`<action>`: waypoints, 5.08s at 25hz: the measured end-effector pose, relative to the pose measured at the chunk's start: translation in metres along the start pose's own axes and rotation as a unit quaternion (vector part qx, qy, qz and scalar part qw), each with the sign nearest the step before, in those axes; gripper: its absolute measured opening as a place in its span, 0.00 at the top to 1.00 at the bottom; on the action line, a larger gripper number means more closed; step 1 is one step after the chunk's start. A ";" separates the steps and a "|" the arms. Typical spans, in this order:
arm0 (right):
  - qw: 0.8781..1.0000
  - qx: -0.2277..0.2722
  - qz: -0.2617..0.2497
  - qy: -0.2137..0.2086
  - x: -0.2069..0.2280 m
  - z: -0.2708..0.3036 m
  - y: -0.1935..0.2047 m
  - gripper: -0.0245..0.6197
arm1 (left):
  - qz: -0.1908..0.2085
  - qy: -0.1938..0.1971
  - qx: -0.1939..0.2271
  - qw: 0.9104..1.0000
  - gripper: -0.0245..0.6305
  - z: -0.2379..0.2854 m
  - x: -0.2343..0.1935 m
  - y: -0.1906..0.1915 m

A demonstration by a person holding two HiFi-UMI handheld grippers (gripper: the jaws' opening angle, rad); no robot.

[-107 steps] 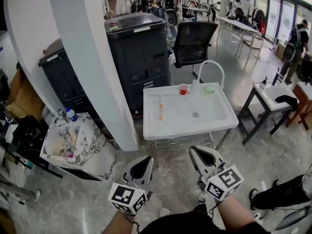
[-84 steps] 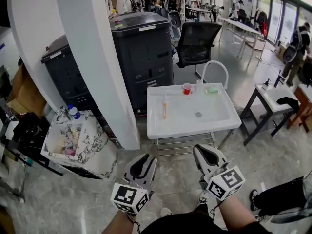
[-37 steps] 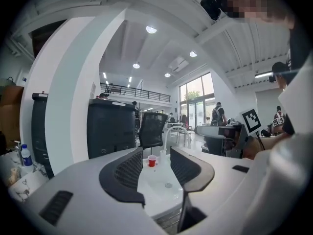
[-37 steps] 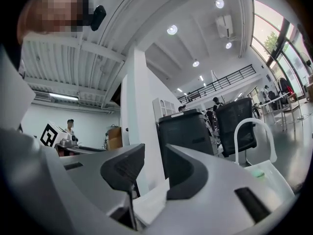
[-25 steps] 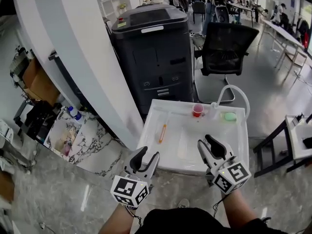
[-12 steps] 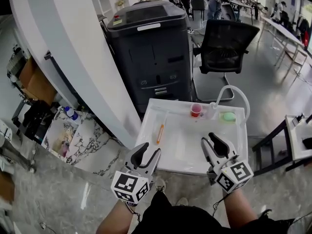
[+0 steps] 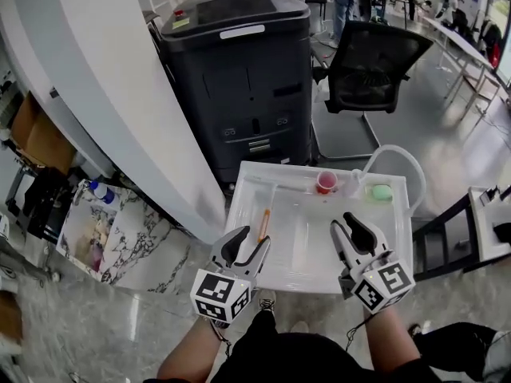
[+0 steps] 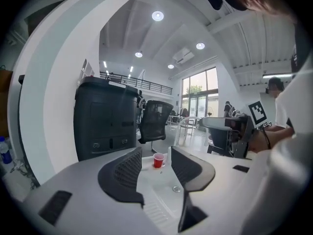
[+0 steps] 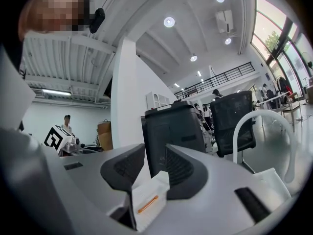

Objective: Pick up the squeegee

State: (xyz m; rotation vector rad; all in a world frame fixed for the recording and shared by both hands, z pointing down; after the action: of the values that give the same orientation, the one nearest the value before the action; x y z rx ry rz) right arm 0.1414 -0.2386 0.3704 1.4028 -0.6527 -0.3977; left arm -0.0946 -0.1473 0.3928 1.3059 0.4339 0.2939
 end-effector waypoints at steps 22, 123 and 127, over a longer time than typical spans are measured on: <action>0.992 -0.080 -0.002 0.092 0.006 0.114 0.043 0.74 | -0.094 0.090 -0.112 0.985 0.61 0.134 -0.154 0.090; 0.999 -0.028 0.018 -0.005 0.006 -0.048 0.018 0.80 | -0.036 -0.048 0.030 0.998 0.90 -0.021 0.025 -0.014; 0.999 -0.035 0.028 -0.026 0.005 -0.057 0.020 0.81 | -0.043 -0.062 0.030 0.997 0.90 -0.042 0.052 -0.010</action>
State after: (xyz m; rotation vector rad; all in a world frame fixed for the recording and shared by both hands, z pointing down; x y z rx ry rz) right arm 0.1790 -0.1947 0.3888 1.3091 -0.7127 -0.4089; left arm -0.0684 -0.0900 0.3670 1.3520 0.3948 0.1274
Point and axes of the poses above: the fingertips, and each gripper's own axes: z forward along the fingers, x to its right, y out of its underside, the point moved 7 cm from there along -z, backward along the fingers, and after that the axes turned 14 degrees about y, right-handed, at the moved point
